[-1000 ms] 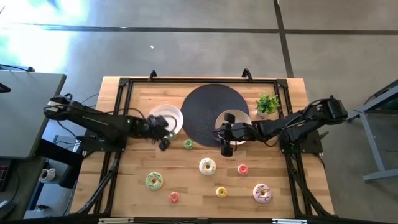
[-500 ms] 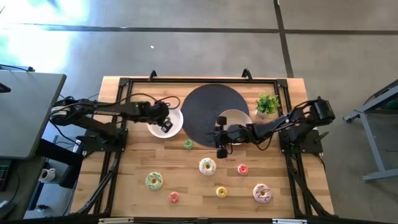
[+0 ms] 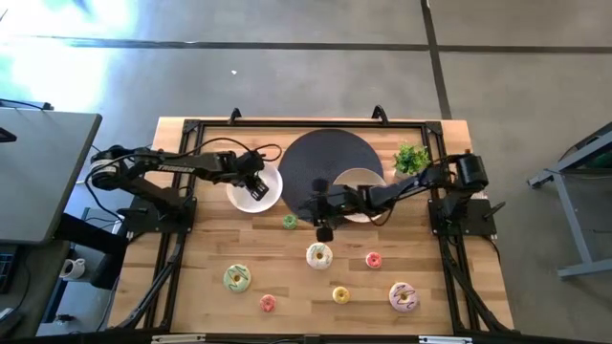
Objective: Pick & Place donuts
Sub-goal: Put the bottom small green donut into the white plate, then put the small green donut into the white plate
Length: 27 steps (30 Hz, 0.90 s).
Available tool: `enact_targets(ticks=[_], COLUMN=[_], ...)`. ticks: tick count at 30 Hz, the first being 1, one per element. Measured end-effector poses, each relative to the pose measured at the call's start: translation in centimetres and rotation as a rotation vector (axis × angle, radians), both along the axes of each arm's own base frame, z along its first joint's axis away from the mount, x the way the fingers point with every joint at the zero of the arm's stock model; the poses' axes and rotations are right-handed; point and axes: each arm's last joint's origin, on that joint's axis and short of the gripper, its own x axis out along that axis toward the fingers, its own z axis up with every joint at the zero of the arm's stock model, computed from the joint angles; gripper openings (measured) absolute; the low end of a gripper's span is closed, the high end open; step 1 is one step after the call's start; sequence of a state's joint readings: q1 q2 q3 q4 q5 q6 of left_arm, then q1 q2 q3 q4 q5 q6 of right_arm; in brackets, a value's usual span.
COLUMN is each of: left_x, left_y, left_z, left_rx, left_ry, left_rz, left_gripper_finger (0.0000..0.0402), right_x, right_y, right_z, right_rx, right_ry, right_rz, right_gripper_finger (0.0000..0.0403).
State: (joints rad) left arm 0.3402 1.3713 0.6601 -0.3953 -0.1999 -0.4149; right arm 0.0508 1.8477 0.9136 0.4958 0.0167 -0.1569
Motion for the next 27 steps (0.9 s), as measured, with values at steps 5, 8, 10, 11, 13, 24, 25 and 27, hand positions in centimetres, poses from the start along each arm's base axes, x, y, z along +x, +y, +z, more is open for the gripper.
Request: enact_targets(ticks=[5,8,10,11,13,24,25,27], left_x=[-0.2,-0.4,-0.7,-0.8,-0.9,-1.7,-1.7,-1.7], left_y=[-0.2,-0.3,-0.4,-0.4,-0.4,-0.8,-0.8,-0.8], left_z=[0.9,1.7,2.2,2.6,3.2,4.8,4.9,5.0], left_rx=[0.001,0.011,0.025,0.033,0.048,0.072,0.073,0.076], left_ry=[-0.037,-0.073,-0.089,-0.107,-0.142,-0.215,-0.218,-0.224], left_rz=[-0.036,-0.047,-0.062,-0.064,-0.065,-0.095,-0.095,-0.095], left_gripper_finger=[0.0167,0.0169,0.017,0.017,0.017,0.017,0.017,0.017], right_x=[2.6,4.0,4.5,4.6,5.1,5.3,5.2,5.1], right_y=[-0.5,-0.7,-0.7,-0.7,-0.7,-1.5,-1.5,-1.5], right_z=[-0.7,-1.3,-2.6,-3.5,-4.0,-4.7,-4.7,-4.9], right_rx=[0.035,0.048,0.039,0.037,0.044,0.11,0.108,0.106], right_ry=[0.1,0.145,0.191,0.222,0.226,0.244,0.25,0.271], right_rz=[-0.093,-0.094,-0.093,-0.092,-0.102,-0.146,-0.144,-0.145], right_gripper_finger=[0.0129,0.0129,0.0129,0.0129,0.0129,0.0105,0.0095,0.007])
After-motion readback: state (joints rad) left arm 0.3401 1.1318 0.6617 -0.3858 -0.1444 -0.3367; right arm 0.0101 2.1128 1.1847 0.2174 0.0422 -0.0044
